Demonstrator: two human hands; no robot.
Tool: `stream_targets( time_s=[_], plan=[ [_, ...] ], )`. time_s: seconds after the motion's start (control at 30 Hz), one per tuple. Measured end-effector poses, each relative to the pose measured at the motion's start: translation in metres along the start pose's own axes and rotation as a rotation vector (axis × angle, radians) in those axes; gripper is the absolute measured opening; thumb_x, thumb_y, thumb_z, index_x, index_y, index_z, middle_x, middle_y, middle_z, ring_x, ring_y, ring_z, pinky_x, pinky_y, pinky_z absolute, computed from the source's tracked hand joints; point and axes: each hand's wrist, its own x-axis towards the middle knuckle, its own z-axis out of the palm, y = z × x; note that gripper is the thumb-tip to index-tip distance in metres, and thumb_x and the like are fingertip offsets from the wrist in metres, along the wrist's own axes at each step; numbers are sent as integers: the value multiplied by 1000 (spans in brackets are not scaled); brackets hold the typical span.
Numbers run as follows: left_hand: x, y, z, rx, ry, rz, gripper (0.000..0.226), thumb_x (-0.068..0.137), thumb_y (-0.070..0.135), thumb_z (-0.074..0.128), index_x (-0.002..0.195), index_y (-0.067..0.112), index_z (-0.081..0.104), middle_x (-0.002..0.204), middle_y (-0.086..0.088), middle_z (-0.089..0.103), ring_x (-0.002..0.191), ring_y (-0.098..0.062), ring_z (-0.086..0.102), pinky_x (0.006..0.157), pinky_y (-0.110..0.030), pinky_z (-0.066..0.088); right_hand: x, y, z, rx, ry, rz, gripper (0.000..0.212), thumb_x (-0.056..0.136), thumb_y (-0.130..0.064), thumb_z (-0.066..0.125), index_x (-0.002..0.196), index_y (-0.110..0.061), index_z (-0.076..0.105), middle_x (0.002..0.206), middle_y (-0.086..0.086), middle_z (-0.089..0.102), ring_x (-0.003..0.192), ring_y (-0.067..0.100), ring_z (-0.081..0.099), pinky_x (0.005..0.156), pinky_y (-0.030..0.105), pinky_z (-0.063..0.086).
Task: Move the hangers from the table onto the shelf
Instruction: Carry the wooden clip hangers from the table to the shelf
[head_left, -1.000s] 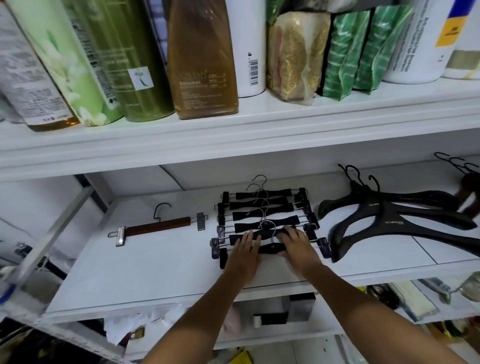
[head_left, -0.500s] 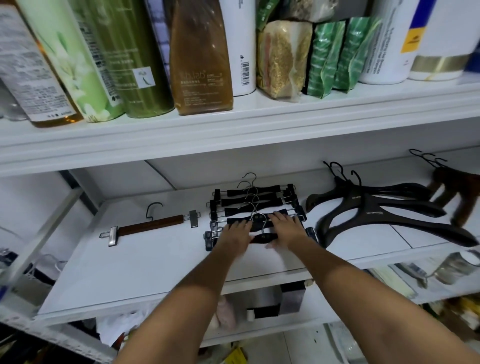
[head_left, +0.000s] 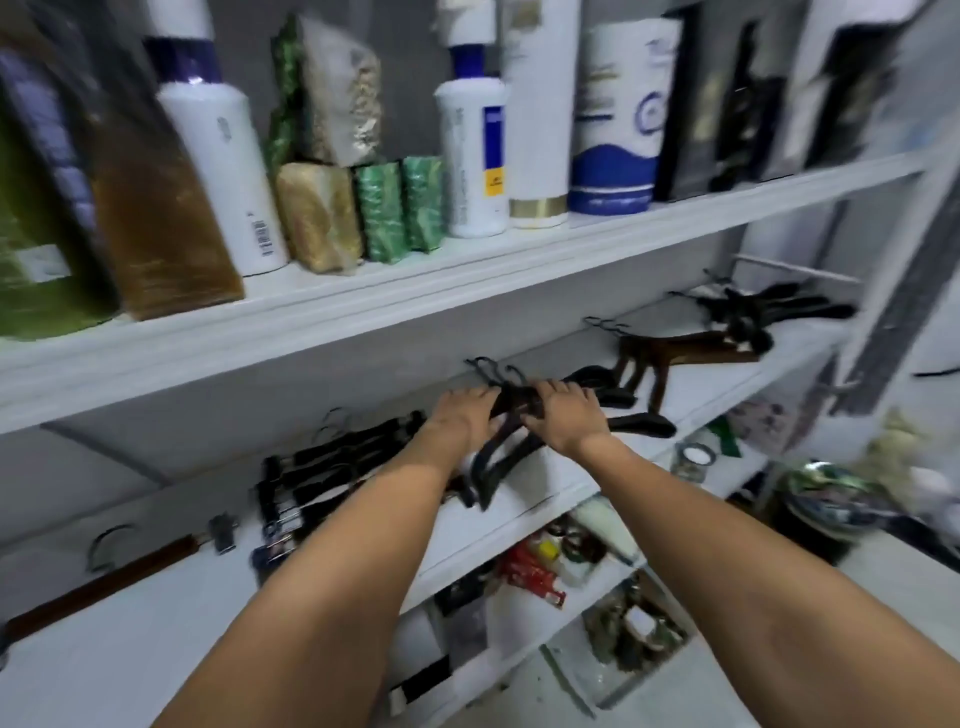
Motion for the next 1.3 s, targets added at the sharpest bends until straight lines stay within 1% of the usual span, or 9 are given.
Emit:
stream_targets(
  time_s=[0.1,0.2,0.4,0.57,0.73,0.83,0.97,1.1,1.3],
  plan=[
    [27,58,-23,-15,65,98,53,99,36,38,147,14,26,154,-7,28,141,-24,29,115,-36,23,-16,65,-37,-21,77,135,60,93,-44,49,146,-21,33,145,8,42,133,29,38,109,41,28],
    [52,130,-49,-36,86,206,55,100,37,35,150,17,21,157,-4,24,143,-23,24,116,-36,20,-40,130,-74,-51,147,281,60,92,-41,48,146,-19,32,144,8,42,130,30,41,105,41,30],
    [82,312,-82,6,214,486,53,100,34,35,148,15,24,152,-6,31,140,-24,30,113,-39,24,-123,274,-137,-84,229,569,61,91,-40,49,146,-20,31,145,8,41,131,30,39,107,43,29],
    [78,471,-91,3,247,706,53,100,33,36,148,13,24,151,-7,33,140,-25,31,113,-39,24,-210,384,-163,-121,298,788,58,91,-39,50,143,-18,35,142,9,43,128,30,41,104,41,32],
    [59,609,-75,16,257,897,53,101,34,34,148,15,22,152,-5,32,140,-25,30,114,-39,24,-307,470,-169,-134,311,1000,57,92,-36,49,144,-20,33,143,8,40,129,28,40,105,40,31],
    [41,678,-59,42,238,1002,53,101,34,33,149,16,21,153,-4,31,140,-24,29,114,-38,24,-369,508,-169,-144,299,1148,56,92,-37,50,143,-20,34,142,9,39,130,28,40,104,40,31],
    [13,750,-39,72,216,1141,53,101,31,33,149,15,19,152,-5,31,140,-25,29,113,-38,24,-441,545,-168,-133,281,1309,57,93,-37,50,145,-20,32,143,11,36,130,30,38,105,41,31],
    [-18,813,-23,91,169,1261,52,102,33,29,150,15,17,153,-5,29,142,-25,25,116,-39,22,-505,566,-159,-110,261,1461,57,93,-35,50,145,-21,31,143,12,34,130,31,37,106,41,30],
    [-69,905,17,132,114,1483,53,103,33,28,150,14,16,154,-5,28,142,-24,25,114,-39,21,-590,589,-149,-84,236,1691,57,95,-35,50,146,-20,28,144,14,33,131,34,35,106,42,31]
  ],
)
